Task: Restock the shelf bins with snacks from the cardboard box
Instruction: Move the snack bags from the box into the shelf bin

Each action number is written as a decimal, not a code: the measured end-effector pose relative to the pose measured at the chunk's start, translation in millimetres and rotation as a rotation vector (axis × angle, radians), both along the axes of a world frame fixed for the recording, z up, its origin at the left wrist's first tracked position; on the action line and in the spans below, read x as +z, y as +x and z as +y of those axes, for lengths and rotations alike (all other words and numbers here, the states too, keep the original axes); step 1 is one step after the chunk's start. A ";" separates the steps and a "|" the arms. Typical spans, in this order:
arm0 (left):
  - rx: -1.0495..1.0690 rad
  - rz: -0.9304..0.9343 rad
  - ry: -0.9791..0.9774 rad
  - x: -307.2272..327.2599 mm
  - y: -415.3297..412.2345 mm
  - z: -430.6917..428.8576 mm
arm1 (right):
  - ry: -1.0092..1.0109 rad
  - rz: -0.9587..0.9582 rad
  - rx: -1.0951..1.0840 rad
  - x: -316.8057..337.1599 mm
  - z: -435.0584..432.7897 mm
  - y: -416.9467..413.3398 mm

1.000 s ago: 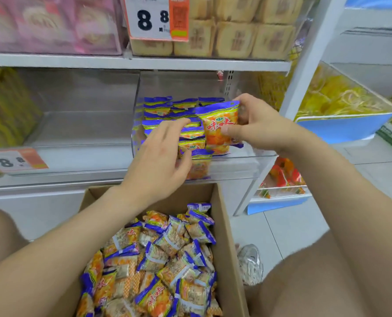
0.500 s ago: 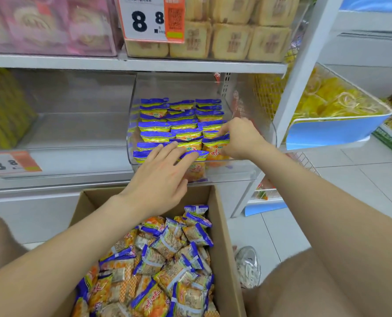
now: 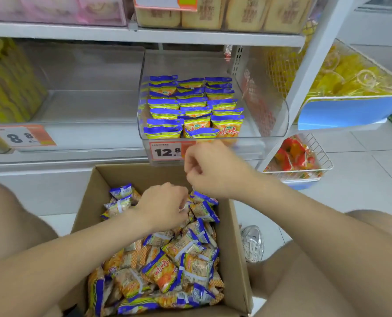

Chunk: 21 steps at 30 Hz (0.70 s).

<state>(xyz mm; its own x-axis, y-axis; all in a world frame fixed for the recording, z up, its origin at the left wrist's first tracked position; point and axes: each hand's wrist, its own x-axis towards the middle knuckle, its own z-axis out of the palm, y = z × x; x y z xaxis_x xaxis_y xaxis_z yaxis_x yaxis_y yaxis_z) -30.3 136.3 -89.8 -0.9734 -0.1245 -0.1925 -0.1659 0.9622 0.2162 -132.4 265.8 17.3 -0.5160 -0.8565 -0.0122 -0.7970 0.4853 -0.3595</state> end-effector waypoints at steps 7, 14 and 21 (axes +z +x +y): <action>-0.186 -0.649 0.131 -89.8 22.5 2.0 | 0.649 0.064 0.333 -58.2 -3.9 37.6; -0.141 -0.549 0.464 -135.6 29.2 12.1 | 0.753 0.089 0.325 -63.7 -15.0 24.2; 0.142 -0.618 0.555 -130.1 18.8 21.6 | 0.741 0.075 0.295 -69.2 -14.2 12.2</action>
<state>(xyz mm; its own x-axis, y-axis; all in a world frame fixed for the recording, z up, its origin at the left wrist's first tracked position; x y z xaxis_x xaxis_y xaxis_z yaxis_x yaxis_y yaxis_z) -11.4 158.0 -219.9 -0.6551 0.0320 -0.7548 -0.5212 0.7041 0.4822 -120.2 251.6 -51.9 -0.2917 -0.7404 -0.6056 -0.9389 0.3425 0.0336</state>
